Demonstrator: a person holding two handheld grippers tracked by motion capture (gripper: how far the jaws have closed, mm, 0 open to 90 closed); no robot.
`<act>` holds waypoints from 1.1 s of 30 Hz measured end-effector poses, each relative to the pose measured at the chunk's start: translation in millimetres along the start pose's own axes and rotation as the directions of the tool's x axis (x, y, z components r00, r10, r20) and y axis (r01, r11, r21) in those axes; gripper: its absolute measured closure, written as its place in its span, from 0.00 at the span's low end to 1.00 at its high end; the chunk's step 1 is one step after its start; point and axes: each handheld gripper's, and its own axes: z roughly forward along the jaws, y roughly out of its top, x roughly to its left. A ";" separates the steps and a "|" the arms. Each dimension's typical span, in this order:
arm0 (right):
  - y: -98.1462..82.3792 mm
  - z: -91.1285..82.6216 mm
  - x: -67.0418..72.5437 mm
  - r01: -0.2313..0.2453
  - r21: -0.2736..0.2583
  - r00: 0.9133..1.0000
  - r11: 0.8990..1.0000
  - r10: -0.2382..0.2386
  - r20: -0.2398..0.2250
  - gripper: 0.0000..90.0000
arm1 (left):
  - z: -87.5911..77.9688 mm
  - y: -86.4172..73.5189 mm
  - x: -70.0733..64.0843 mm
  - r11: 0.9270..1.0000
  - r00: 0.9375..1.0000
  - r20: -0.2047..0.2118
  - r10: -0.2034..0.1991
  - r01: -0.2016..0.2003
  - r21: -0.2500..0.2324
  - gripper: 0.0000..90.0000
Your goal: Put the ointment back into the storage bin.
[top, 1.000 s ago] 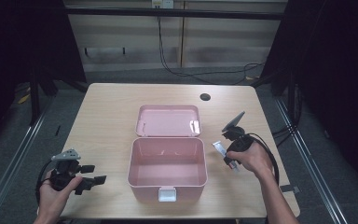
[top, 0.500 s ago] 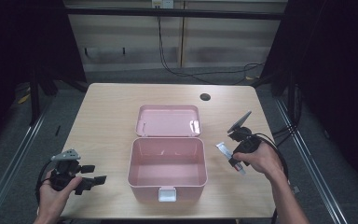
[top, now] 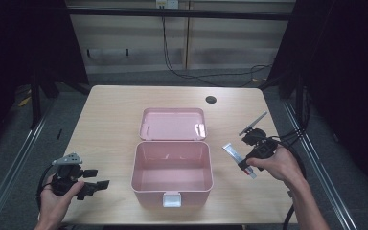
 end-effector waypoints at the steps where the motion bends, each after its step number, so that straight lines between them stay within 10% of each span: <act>1: -1.1 -3.8 1.6 0.033 -0.011 0.999 0.999 -0.033 -0.012 0.80 | 0.0 0.1 0.0 1.000 1.000 0.000 0.001 -0.001 -0.001 0.28; 27: 10.9 -43.9 29.7 0.217 -0.055 0.975 0.975 -0.219 -0.028 0.80 | 0.1 0.1 0.1 1.000 1.000 -0.004 -0.002 0.002 0.002 0.28; 33: 24.6 -48.0 45.9 0.304 -0.041 0.951 0.952 -0.306 -0.037 0.80 | 0.3 0.1 0.0 1.000 1.000 -0.002 0.001 -0.001 0.004 0.28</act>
